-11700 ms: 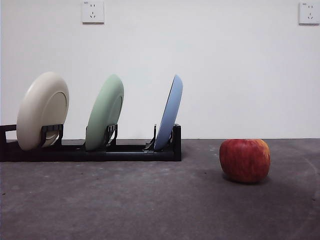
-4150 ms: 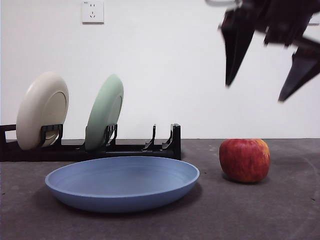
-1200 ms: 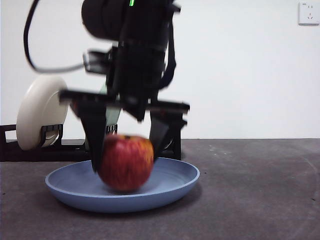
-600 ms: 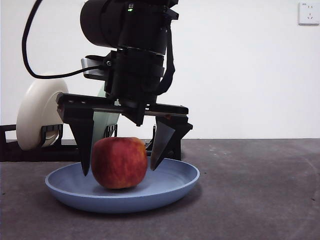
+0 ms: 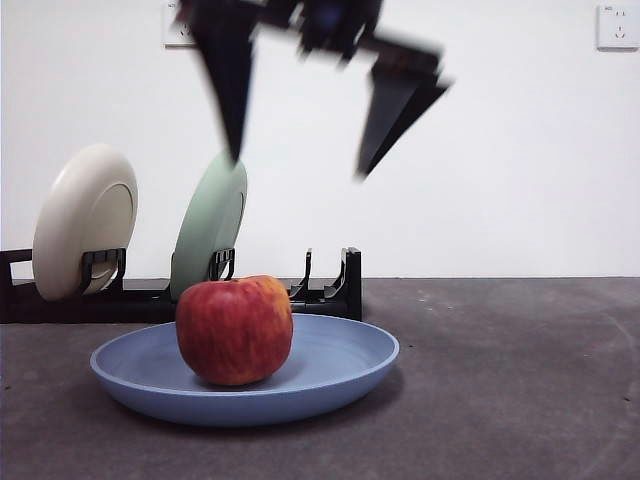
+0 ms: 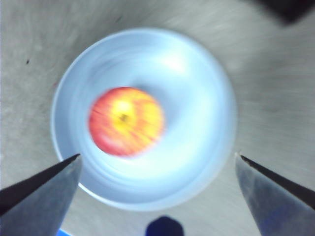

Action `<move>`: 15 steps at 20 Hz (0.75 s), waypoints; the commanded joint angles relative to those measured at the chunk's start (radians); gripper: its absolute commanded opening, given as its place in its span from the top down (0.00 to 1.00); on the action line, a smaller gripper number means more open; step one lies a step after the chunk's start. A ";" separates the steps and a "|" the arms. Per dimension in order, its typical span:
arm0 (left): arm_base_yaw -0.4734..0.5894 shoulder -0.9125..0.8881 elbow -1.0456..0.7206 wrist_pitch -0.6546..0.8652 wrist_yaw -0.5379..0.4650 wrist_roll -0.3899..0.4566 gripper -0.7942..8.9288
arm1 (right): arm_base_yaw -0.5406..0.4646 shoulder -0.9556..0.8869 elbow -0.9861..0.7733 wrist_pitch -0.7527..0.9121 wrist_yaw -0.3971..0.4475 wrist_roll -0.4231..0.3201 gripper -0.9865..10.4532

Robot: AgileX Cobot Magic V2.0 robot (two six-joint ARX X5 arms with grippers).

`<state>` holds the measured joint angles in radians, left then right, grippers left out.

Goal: Take the blue plate from the plate rack,put the plate on the table,take the apple from the table,put the apple in the plate

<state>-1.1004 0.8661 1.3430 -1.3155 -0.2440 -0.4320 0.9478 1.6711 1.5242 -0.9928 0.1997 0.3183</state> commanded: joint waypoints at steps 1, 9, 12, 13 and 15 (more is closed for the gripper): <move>0.003 -0.003 0.001 0.001 -0.012 -0.011 0.93 | 0.002 -0.090 0.005 -0.114 0.086 0.005 0.33; 0.003 -0.003 0.001 0.001 -0.012 -0.010 0.92 | 0.000 -0.470 0.005 -0.386 0.298 0.030 0.85; 0.003 0.002 0.001 0.001 -0.012 -0.010 0.92 | 0.000 -0.618 0.005 -0.385 0.299 0.023 0.91; 0.003 0.007 0.001 0.001 -0.012 -0.010 0.92 | 0.000 -0.650 0.005 -0.386 0.300 0.023 0.91; 0.003 0.023 0.001 0.001 -0.012 -0.010 0.92 | 0.000 -0.707 0.005 -0.385 0.309 0.023 0.91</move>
<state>-1.1004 0.8879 1.3430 -1.3159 -0.2520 -0.4320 0.9478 0.9546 1.5280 -1.3575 0.5072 0.3370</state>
